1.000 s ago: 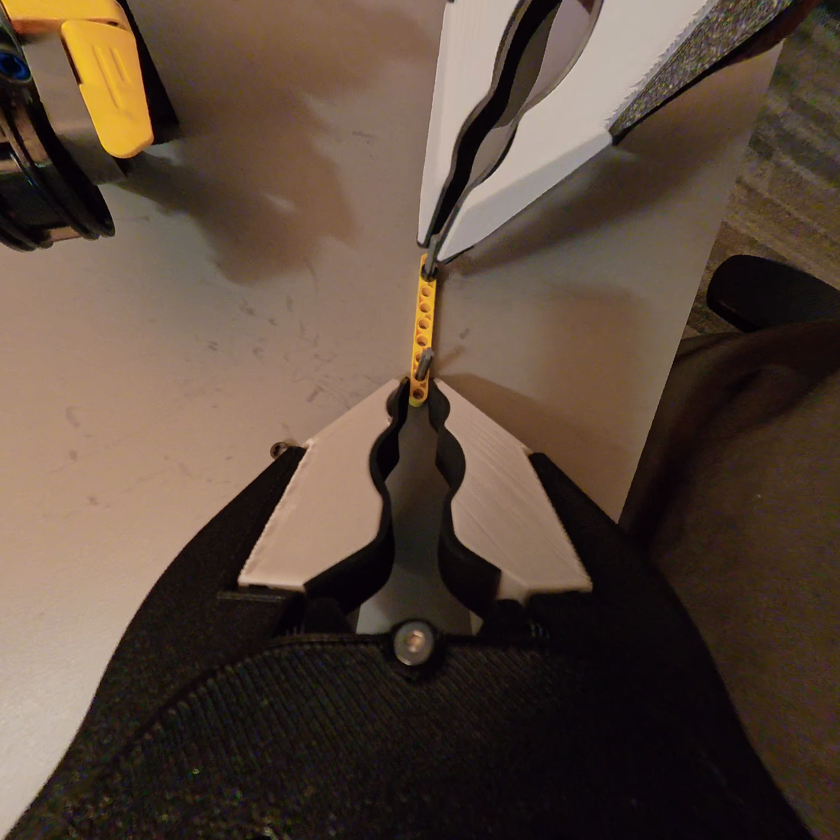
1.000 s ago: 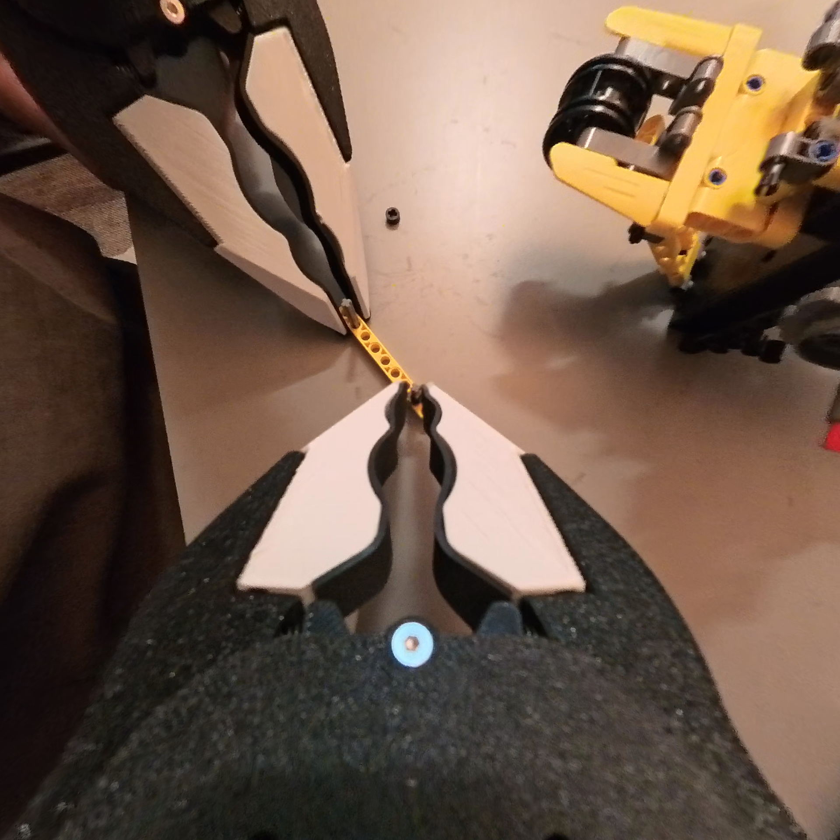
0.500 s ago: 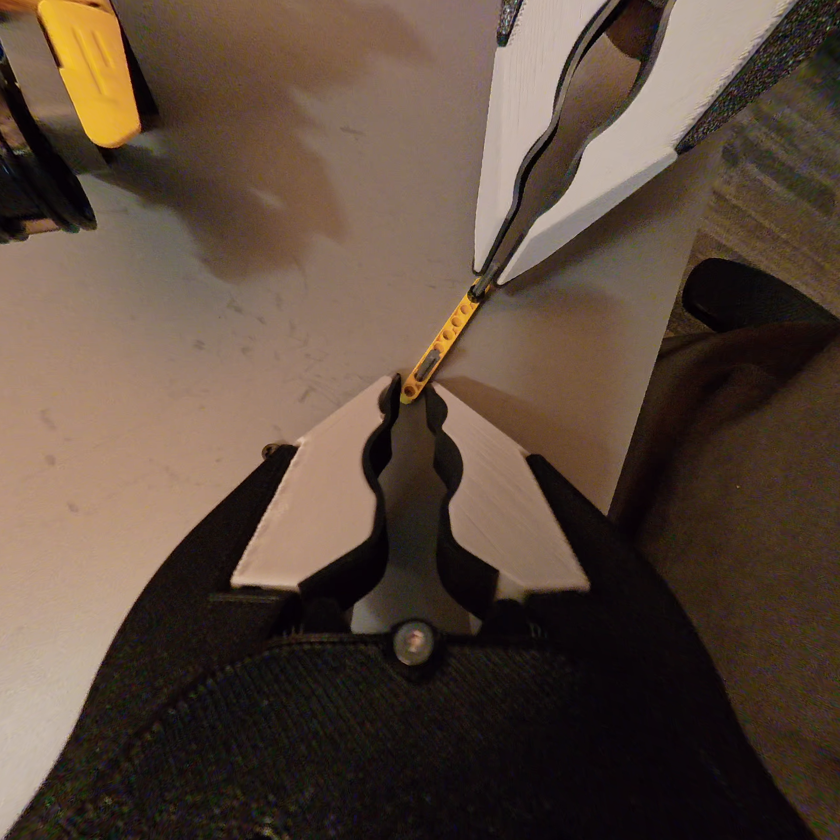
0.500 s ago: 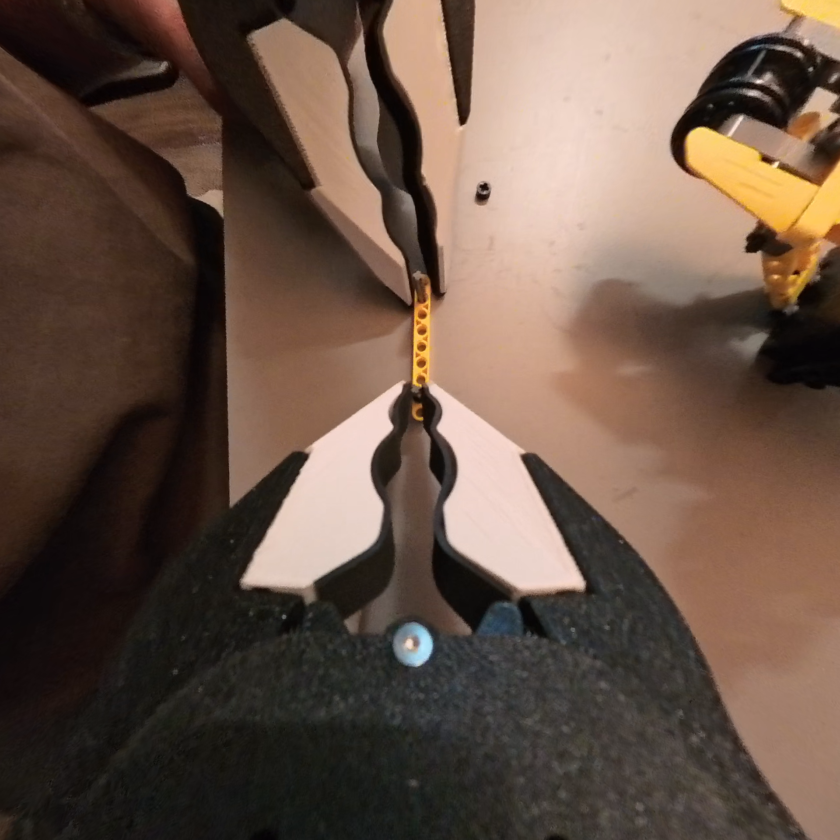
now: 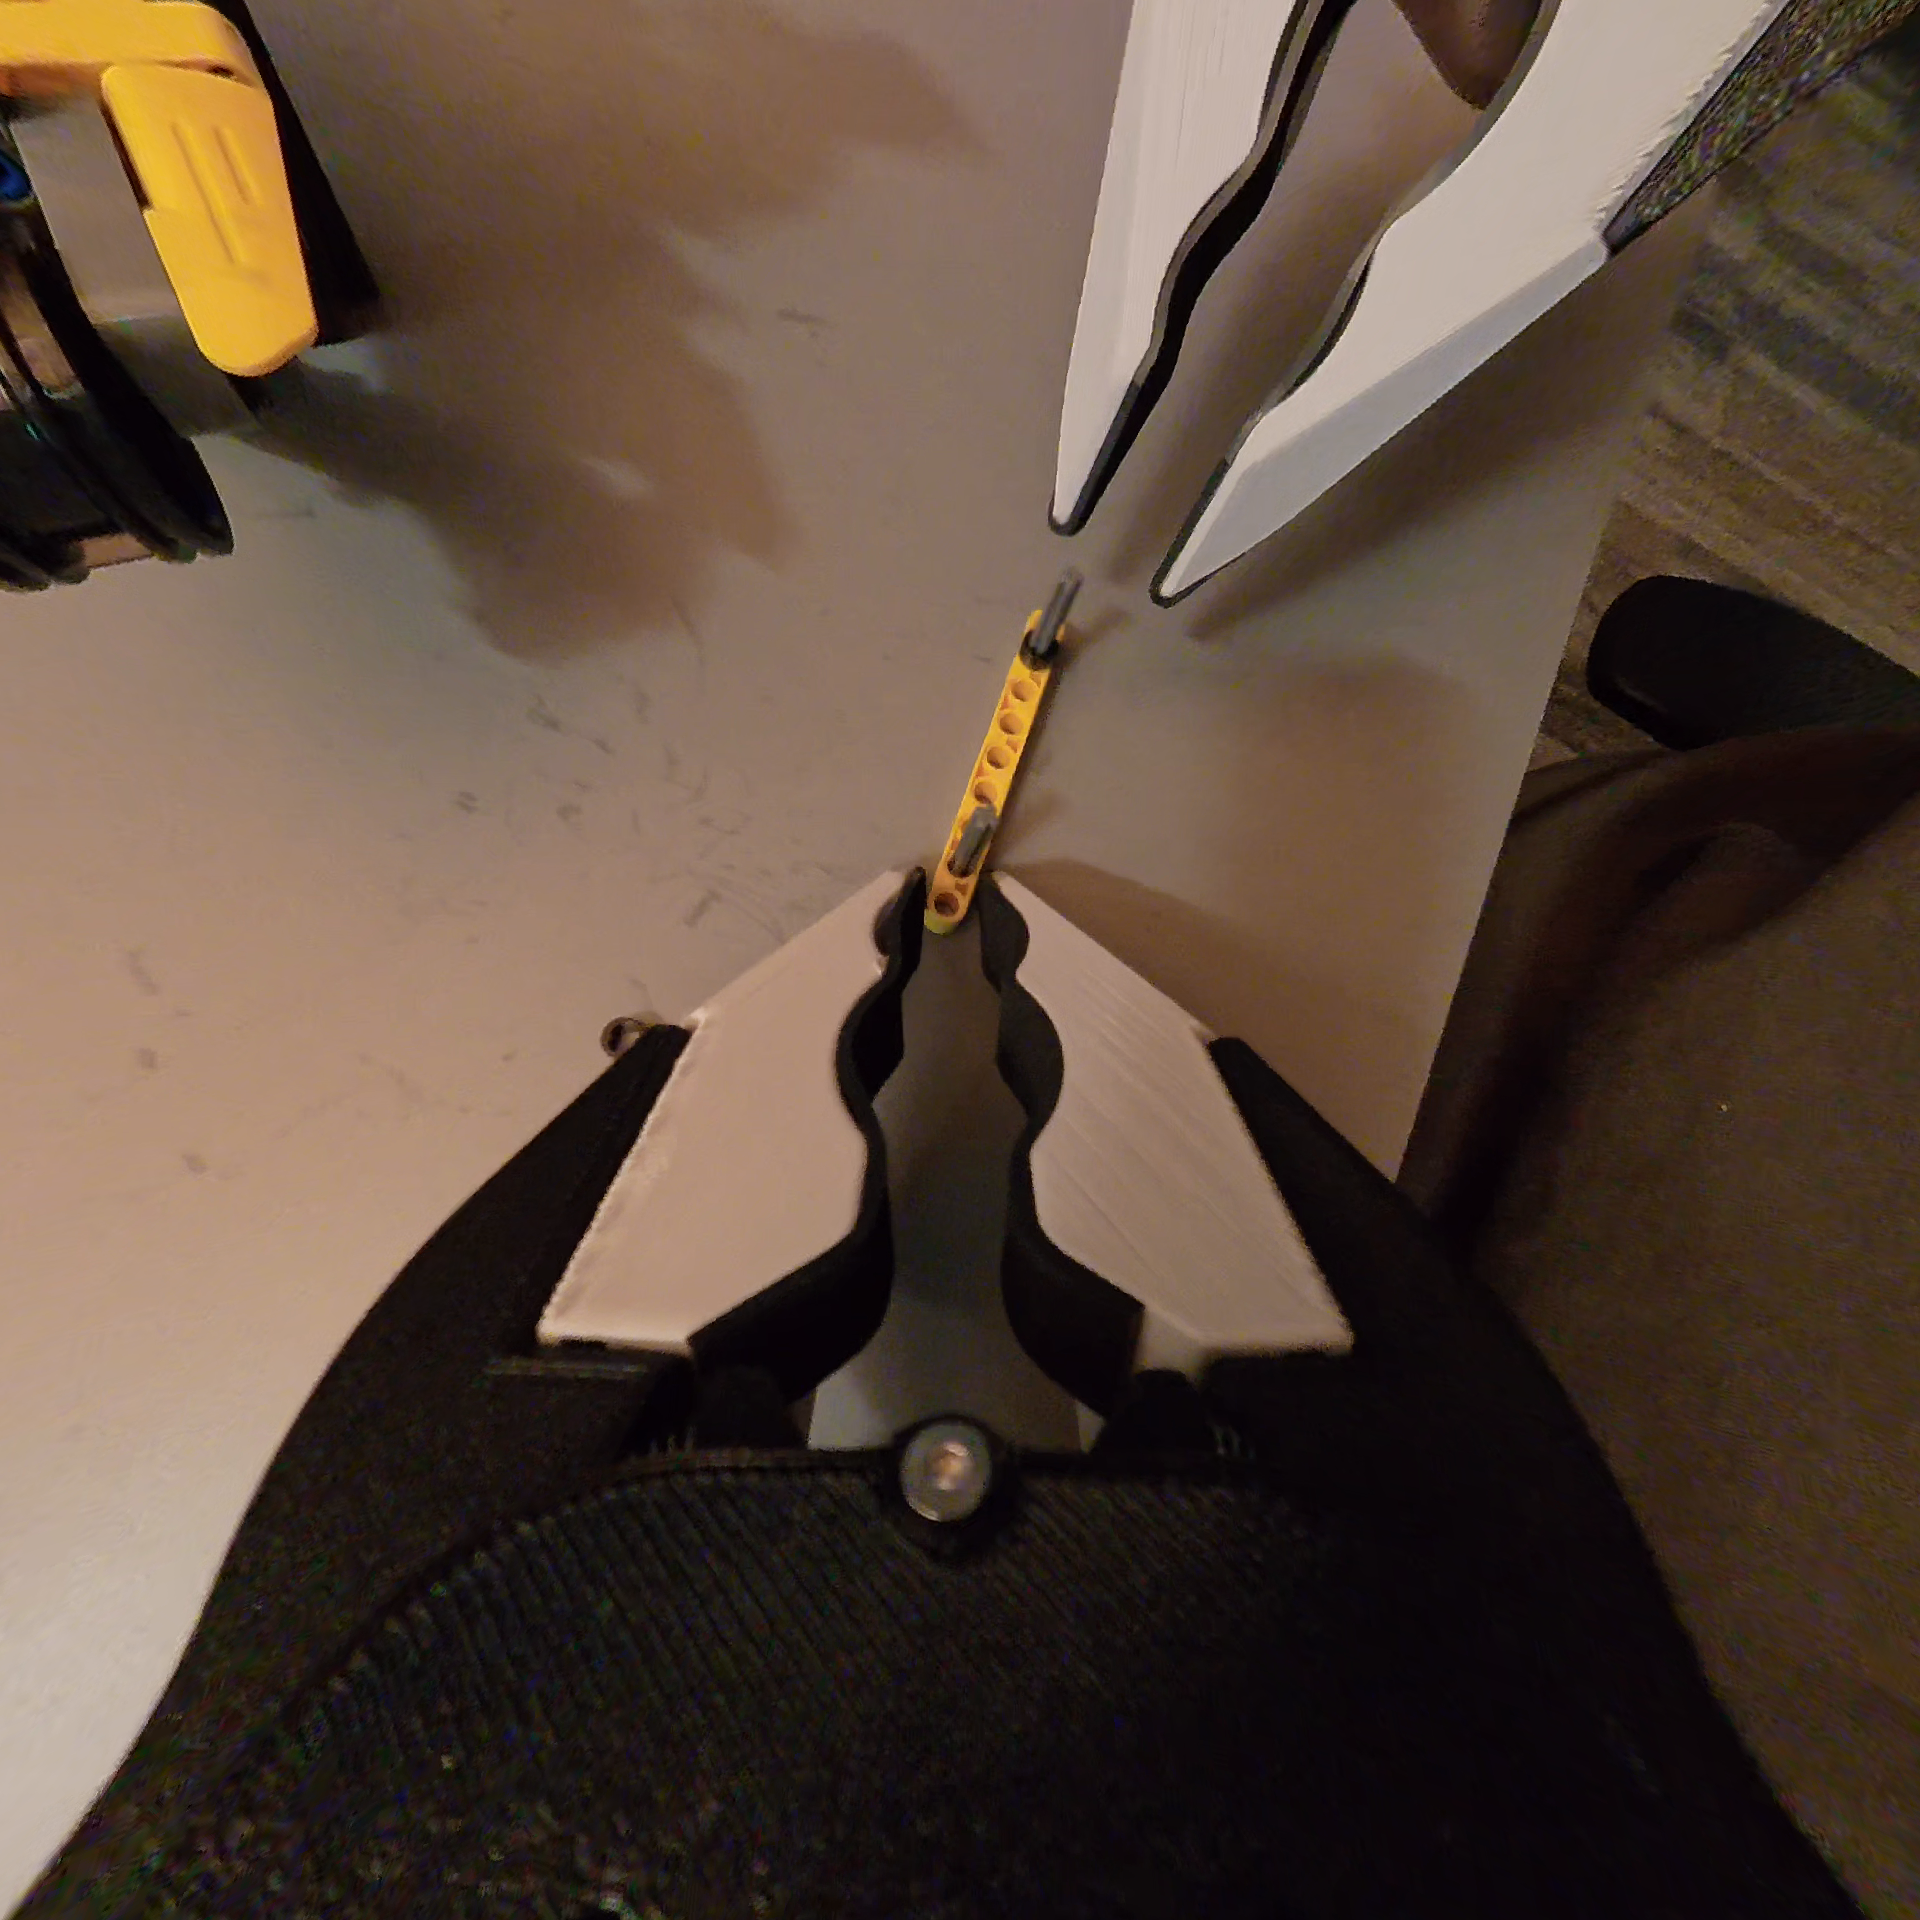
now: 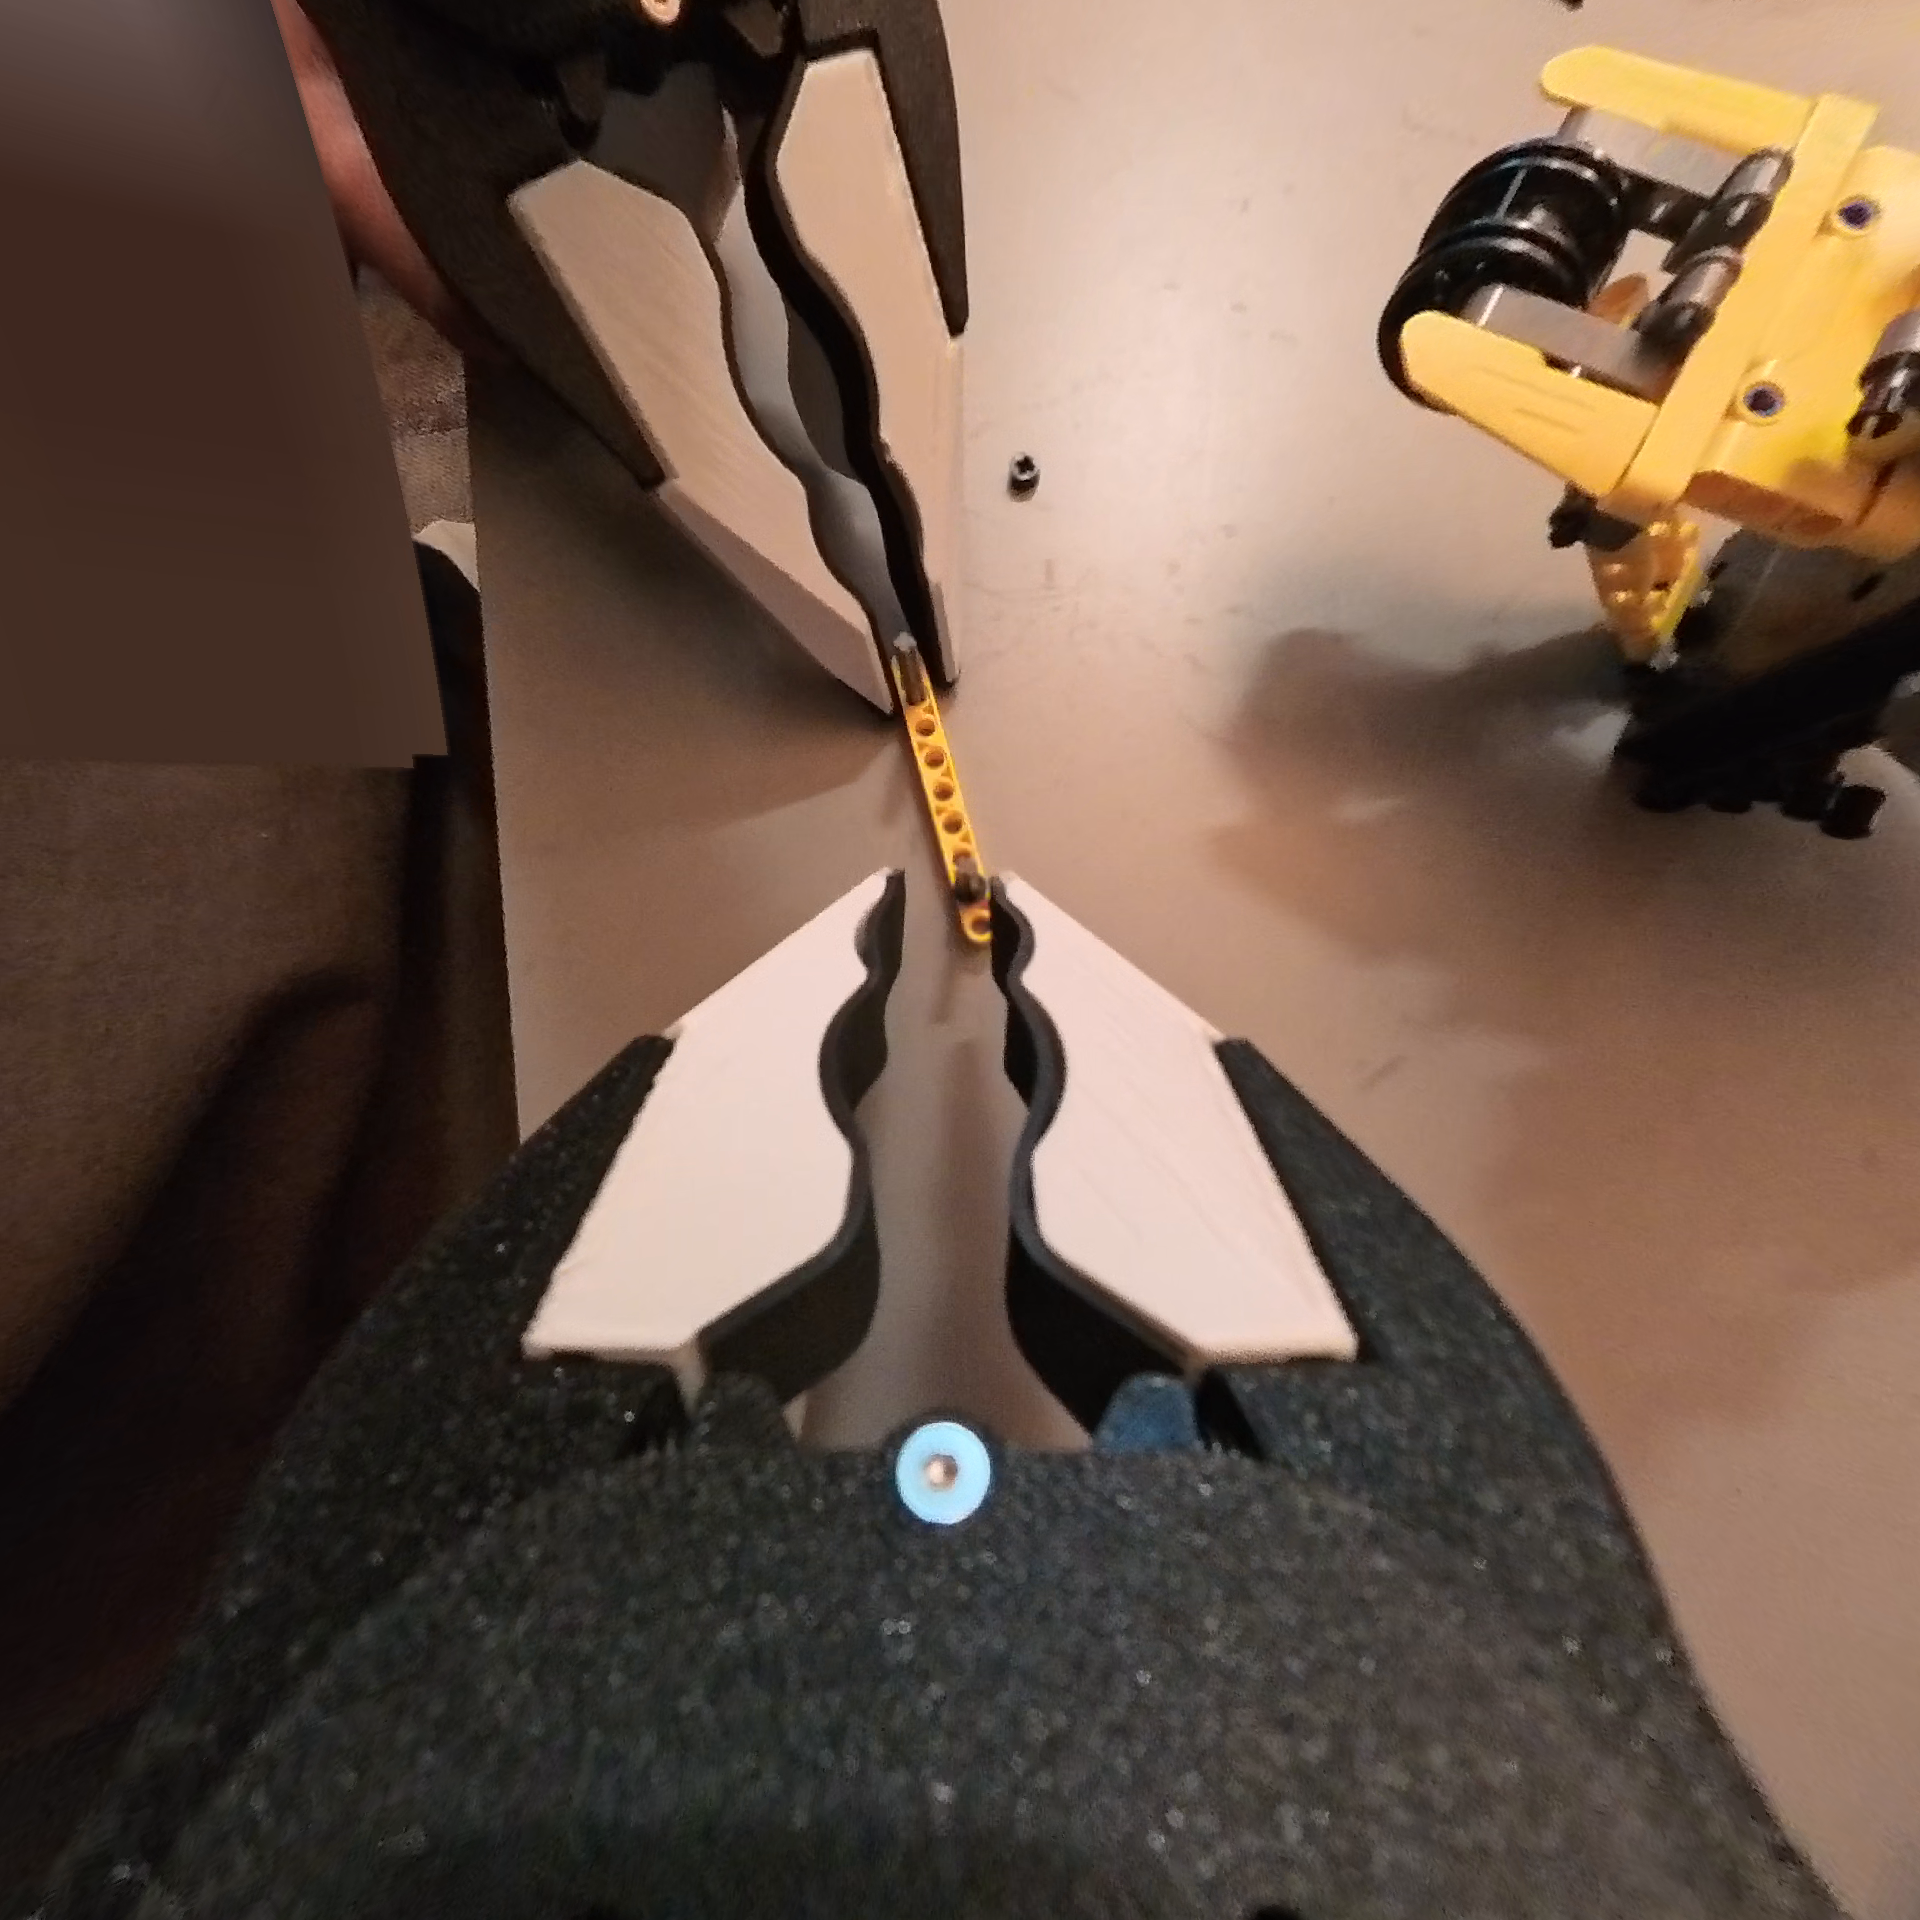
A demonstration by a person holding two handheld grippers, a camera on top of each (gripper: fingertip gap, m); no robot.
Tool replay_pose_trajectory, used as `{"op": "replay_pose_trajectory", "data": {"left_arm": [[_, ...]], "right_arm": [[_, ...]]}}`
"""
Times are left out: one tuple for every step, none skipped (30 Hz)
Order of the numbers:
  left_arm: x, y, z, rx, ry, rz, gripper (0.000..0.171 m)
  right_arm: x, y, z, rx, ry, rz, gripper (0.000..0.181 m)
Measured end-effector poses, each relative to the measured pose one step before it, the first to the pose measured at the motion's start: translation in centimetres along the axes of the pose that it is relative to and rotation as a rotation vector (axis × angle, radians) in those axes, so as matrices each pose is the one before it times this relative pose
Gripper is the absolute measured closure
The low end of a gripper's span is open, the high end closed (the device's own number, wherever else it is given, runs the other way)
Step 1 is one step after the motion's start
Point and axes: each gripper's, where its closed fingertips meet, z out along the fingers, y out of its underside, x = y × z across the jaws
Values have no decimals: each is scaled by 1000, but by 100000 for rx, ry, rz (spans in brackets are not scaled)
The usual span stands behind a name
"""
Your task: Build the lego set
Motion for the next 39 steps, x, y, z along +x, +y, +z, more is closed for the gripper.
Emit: {"op": "replay_pose_trajectory", "data": {"left_arm": [[28, 9, 4, -67, 54, 135, 164], [-17, 10, 16, -90, -200, 124, 164], [-10, 4, 5, -45, -175, 86, 164], [-6, -3, 6, -26, -51, 1, 164], [-2, -1, 0, 6, -18, -12, 164], [-2, 2, -1, -15, -14, 6, 164], [0, 3, 0, -10, -46, 44, 164], [-5, -1, 7, -12, -137, 89, 165], [-4, 7, -1, -21, -133, 75, 165], [-12, 1, -1, -9, -80, 7, 165], [-8, 5, 6, -2, -13, -70, 165], [-13, -5, 0, 7, 4, -86, 165], [-8, 0, 0, 2, -65, -8, 165], [-2, 7, -1, -21, -118, 69, 165], [-3, -2, 8, -9, -123, 99, 165], [-3, 3, 0, -6, -68, 55, 165], [-7, -2, 0, 2, 11, -13, 165], [2, -3, 0, 11, 59, -50, 165], [6, 0, 0, 0, 33, -26, 165], [-4, -1, 0, 5, -16, 22, 165], [-5, 2, 0, -2, -69, 69, 165], [-1, 5, 0, -7, -102, 94, 165], [-6, -9, 1, -11, -147, 106, 165], [1, 4, 1, 1, -90, 81, 165], [4, 1, -1, -8, 25, -13, 165], [-6, 5, 5, -15, 80, -63, 165], [6, -3, -1, -5, 132, -101, 165], [10, 3, 6, 2, 151, -139, 165], [-9, 0, -8, 9, 103, -107, 165], [8, -1, 1, 8, 36, -37, 165], [-8, -1, 1, 9, -44, 30, 165], [-6, 2, 1, 2, -100, 29, 165], [-9, -4, 2, 31, -78, -30, 165], [-6, 3, -5, 28, -59, -44, 165], [-11, -4, 1, 16, -21, -28, 165], [10, -8, -5, 18, -4, 10, 165], [1, 2, -5, 31, 29, 29, 165], [41, -9, -8, 76, 249, 67, 165], [93, -17, -23, 173, 655, 122, 162]], "right_arm": [[39, 162, 23, -46, 719, 479, 166], [78, 156, 56, -75, 970, 349, 165], [78, 108, 75, 103, 886, 150, 164], [30, 45, 89, 385, 501, 93, 164], [65, -30, 101, 589, 543, 201, 164], [135, -85, 101, 723, 797, 177, 164], [113, -121, 103, 799, 623, -17, 164], [117, -123, 122, 734, 434, -170, 164], [119, -87, 157, 515, 468, -242, 164], [115, -41, 186, 235, 355, -319, 164], [41, -5, 167, 25, 9, -401, 165], [16, 41, 150, -171, -42, -505, 167], [59, 66, 106, -292, 390, -665, 171], [83, 40, 64, -123, 760, -803, 175], [60, -5, 24, 97, 704, -673, 178], [39, -14, 20, 73, 566, -210, 178], [42, -23, 19, 31, 614, 397, 178], [26, -19, 26, 84, 609, 996, 178], [15, 0, -1, 34, 622, 1425, 178], [15, 5, 1, -76, 758, 1733, 178], [19, 1, 5, -98, 972, 2017, 178], [32, 4, 0, -71, 1303, 2059, 178], [55, -19, 18, 1, 1715, 1969, 178], [68, -26, 29, 128, 1863, 1766, 178], [31, -24, 22, 208, 1666, 968, 178], [4, -1, 0, 172, 1354, -107, 178], [-14, 2, -16, 87, 1017, -724, 178], [-9, 10, -21, 39, 731, -745, 178], [-9, -1, -8, 24, 513, -461, 178], [6, 6, 3, 15, 295, -214, 178], [-10, -3, 0, 9, 78, -107, 178], [-5, -1, -18, 61, -48, -128, 178], [-6, -5, -19, 175, -126, -78, 178], [0, -33, -23, 257, -203, 199, 177], [10, -36, -33, 286, -214, 536, 176], [12, -42, -32, 368, -262, 716, 174], [-33, -58, -41, 492, -494, 694, 173], [-49, -60, -44, 530, -509, 571, 172], [9, -41, -59, 455, -76, 404, 170]]}}
